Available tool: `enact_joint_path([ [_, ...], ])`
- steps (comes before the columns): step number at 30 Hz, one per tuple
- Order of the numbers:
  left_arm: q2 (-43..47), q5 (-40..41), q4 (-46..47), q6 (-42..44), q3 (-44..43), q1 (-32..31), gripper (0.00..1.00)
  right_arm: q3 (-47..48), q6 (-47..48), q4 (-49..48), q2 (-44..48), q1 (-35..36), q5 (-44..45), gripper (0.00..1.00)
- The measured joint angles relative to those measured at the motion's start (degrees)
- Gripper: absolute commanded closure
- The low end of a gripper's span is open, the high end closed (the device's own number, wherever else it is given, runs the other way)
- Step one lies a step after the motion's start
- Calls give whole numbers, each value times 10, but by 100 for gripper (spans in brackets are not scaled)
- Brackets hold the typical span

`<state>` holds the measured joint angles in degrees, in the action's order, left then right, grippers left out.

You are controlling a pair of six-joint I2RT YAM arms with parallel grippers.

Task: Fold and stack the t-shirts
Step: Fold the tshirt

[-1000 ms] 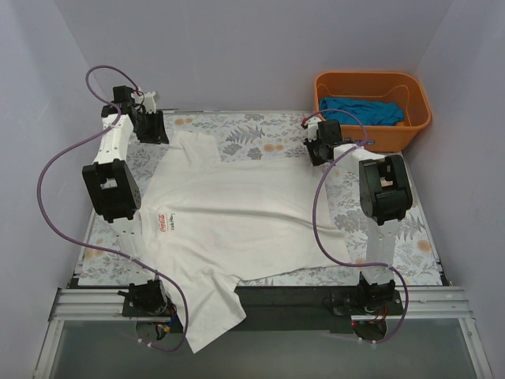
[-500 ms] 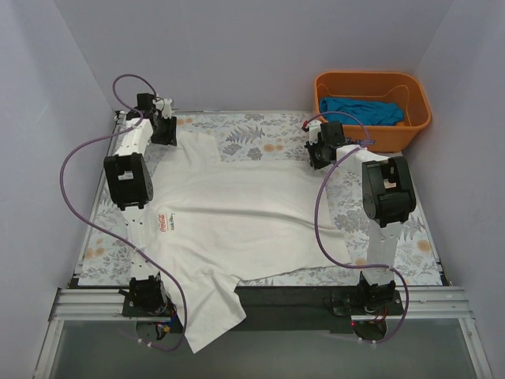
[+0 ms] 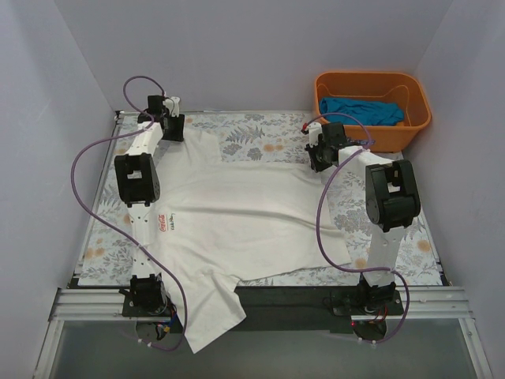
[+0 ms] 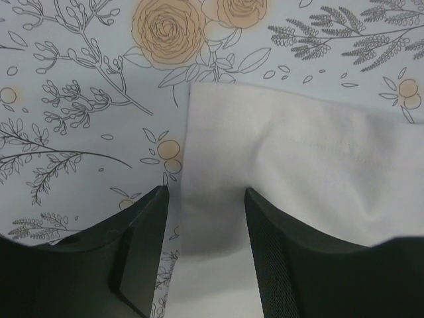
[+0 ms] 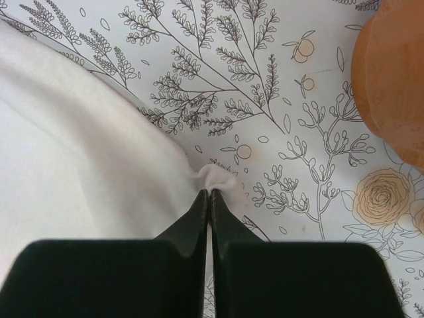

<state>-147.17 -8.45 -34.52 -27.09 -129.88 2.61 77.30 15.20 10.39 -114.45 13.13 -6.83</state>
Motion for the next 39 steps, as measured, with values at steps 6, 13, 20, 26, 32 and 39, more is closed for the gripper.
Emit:
enact_joint_path([
  [6, -7, -1, 29, -12, -4, 0, 64, 2, 12, 1, 2, 0, 0, 99],
  [13, -8, -35, 38, -27, -4, 0, 100, 18, 16, 2, 2, 0, 0, 99],
  [20, -4, -62, 50, -34, -4, 0, 100, 29, 24, 2, 12, 0, -5, 99],
  [26, 61, -94, 54, -27, 26, 3, 100, 29, 42, 2, 47, 0, -15, 99],
  [32, 196, -130, 65, -14, 95, 9, 100, 29, 61, 2, 73, -3, -30, 99],
  [39, 263, -153, 87, -8, 130, 23, 100, 54, 84, 2, 72, -15, -46, 99],
])
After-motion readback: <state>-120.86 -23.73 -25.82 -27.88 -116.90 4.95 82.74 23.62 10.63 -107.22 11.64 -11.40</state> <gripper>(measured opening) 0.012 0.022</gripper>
